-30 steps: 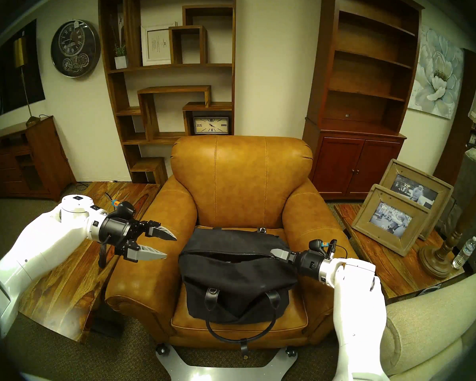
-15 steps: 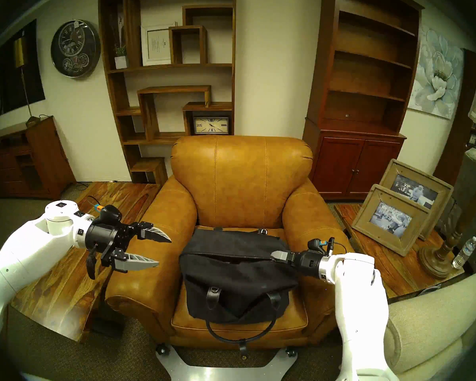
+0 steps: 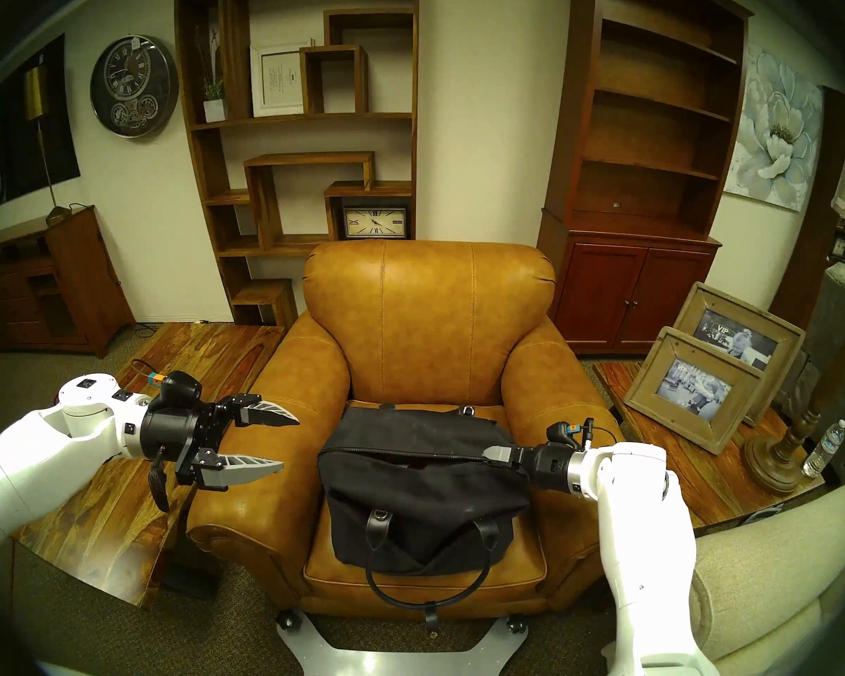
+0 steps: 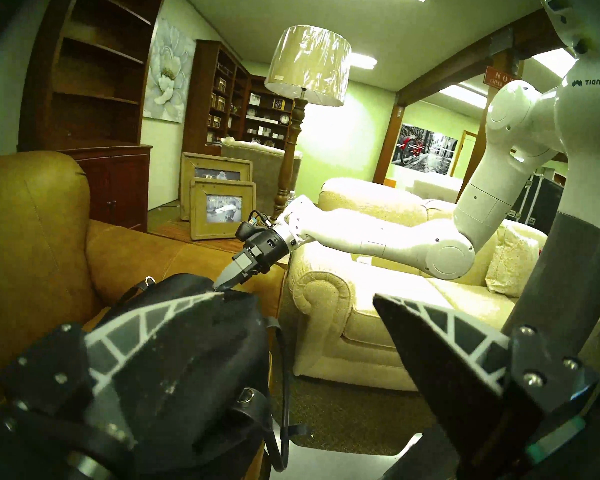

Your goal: Open a bag with a zipper

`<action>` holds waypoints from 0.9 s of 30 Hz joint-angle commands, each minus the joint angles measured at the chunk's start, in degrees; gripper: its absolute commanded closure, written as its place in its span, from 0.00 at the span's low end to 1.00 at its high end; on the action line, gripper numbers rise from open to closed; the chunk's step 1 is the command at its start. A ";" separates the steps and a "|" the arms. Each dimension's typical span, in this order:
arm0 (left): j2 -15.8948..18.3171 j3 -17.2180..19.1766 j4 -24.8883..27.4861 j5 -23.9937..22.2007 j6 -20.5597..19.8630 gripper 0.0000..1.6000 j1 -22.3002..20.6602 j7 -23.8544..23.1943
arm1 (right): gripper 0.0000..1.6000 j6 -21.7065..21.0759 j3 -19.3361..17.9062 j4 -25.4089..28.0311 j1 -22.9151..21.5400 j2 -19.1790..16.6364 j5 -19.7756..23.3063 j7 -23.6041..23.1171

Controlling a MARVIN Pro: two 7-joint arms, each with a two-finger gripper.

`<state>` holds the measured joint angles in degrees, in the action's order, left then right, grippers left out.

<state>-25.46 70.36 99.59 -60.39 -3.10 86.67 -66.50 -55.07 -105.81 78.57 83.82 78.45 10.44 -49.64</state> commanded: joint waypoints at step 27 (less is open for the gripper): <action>13.35 11.28 11.28 -10.96 16.27 0.00 23.73 16.82 | 0.22 0.07 8.19 -0.44 0.73 -5.42 10.02 -4.34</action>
<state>-14.90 79.20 109.15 -69.59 10.76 106.17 -50.86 -55.09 -98.86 77.78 84.88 73.60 18.77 -49.59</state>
